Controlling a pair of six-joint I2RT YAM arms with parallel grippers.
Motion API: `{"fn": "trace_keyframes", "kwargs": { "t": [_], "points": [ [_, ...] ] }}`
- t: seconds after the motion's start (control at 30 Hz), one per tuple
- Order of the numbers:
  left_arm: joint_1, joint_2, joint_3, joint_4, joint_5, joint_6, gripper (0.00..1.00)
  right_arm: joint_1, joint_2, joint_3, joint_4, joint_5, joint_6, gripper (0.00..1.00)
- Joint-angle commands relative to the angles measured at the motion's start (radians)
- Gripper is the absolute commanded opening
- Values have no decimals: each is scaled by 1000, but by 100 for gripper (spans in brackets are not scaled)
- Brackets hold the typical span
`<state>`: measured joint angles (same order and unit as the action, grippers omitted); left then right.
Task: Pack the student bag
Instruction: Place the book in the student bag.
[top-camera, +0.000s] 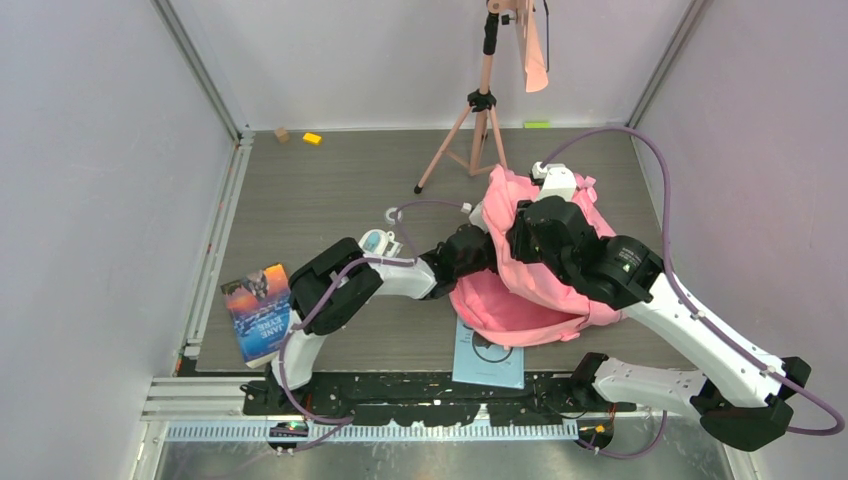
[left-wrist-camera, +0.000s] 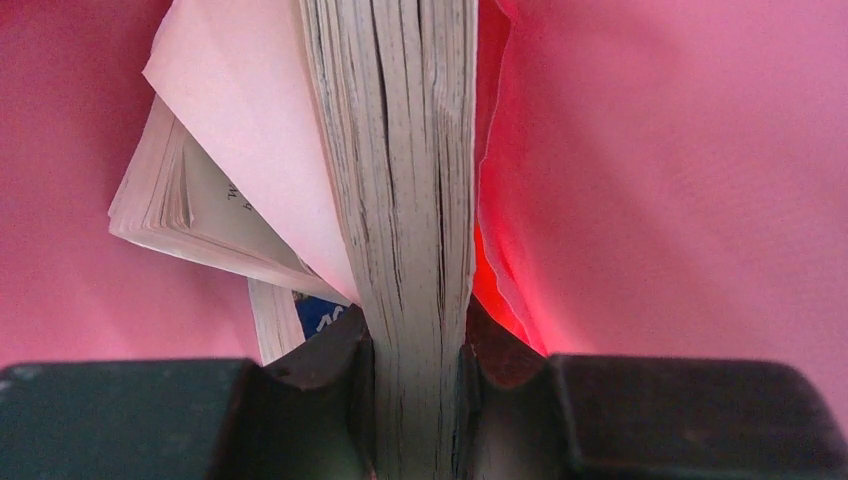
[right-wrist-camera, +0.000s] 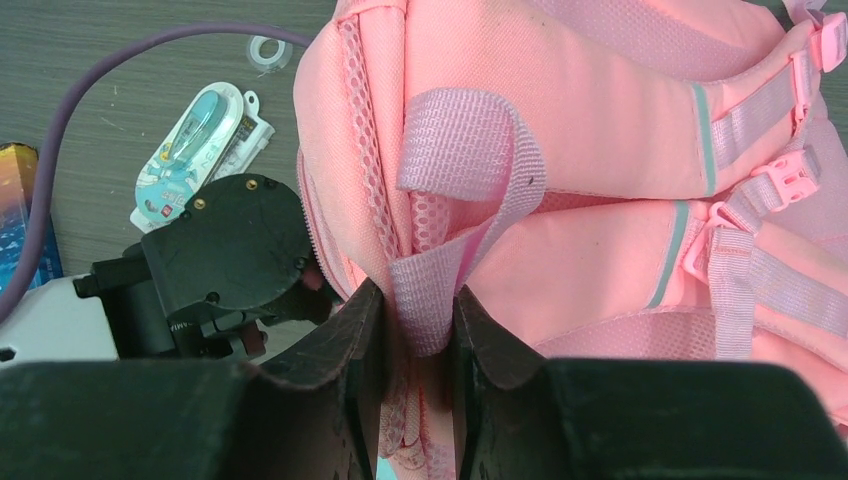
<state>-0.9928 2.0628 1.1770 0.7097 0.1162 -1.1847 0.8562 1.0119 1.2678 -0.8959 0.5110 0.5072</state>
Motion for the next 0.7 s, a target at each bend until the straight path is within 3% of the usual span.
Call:
{"fn": "trace_keyframes", "kwargs": {
  "t": [0.0, 0.07, 0.23, 0.5, 0.67],
  "points": [
    [-21, 12, 75, -65, -132, 97, 15, 7, -46, 19, 193, 24, 13, 0],
    [-21, 5, 65, -103, -157, 114, 33, 7, -52, 17, 193, 29, 12, 0],
    [-21, -52, 21, -175, -182, 174, 66, 7, -75, 8, 193, 42, 6, 0],
    [-22, -173, -67, -255, -224, 245, 84, 7, -82, -6, 203, 37, 6, 0],
    [-26, -213, -104, -307, -231, 255, 89, 7, -81, -7, 206, 27, 13, 0]
  ]
}}
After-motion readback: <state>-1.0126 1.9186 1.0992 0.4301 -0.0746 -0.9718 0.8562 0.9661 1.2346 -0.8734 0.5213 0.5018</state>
